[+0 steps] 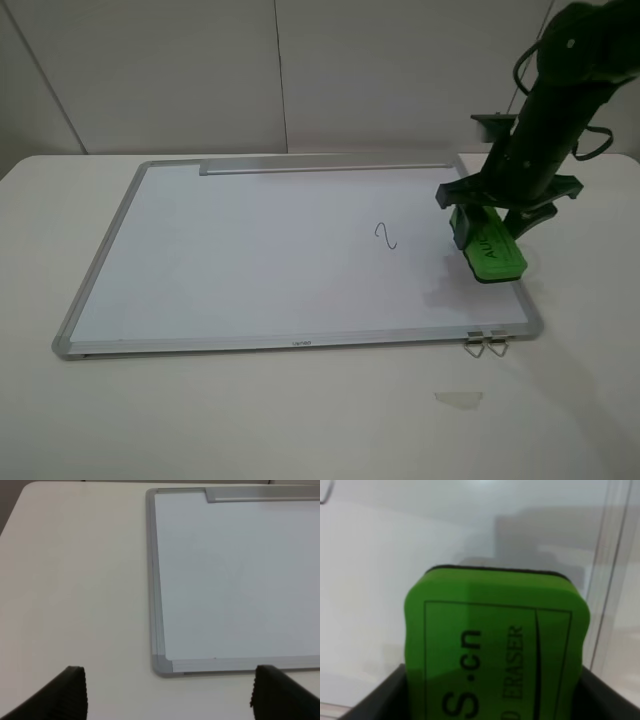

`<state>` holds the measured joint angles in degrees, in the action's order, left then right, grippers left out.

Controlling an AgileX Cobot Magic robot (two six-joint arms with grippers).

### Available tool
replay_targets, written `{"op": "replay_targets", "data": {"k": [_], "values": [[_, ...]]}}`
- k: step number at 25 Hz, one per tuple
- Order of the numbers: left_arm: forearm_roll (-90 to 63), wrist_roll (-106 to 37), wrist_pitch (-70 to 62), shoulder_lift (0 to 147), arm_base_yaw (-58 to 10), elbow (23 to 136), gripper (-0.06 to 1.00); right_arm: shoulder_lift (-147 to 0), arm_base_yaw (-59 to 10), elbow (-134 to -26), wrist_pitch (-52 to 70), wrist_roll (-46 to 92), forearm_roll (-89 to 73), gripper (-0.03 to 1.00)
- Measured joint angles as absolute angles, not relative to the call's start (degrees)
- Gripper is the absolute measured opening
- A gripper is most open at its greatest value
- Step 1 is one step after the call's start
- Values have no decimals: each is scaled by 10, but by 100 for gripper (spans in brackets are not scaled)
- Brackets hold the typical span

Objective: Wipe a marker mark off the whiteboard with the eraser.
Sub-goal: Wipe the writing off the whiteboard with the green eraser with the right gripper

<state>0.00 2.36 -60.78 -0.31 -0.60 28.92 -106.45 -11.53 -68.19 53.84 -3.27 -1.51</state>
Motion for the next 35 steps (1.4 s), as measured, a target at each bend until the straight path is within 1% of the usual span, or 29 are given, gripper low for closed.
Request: {"op": "replay_targets", "data": {"k": [4,6,11,22,26,35], "values": [[0,24,-608,-3,-6,289,69,-1067,-174,-749,558,-33,-4,60],[0,24,-608,-3,-6,289,69,-1084,-214,-800,567,-33,6,60],[0,24,-608,-3,-6,289,69,-1147,-256,-852,585,-33,28,60],[0,24,-608,-3,-6,289,69,-1263,-262,-869,489,-33,49,60],[0,24,-608,-3,-6,289,69,-1289,-262,-894,506,-33,46,59],[0,24,-608,-3,-6,289,69,-1311,-259,-910,520,-33,44,59]]}}
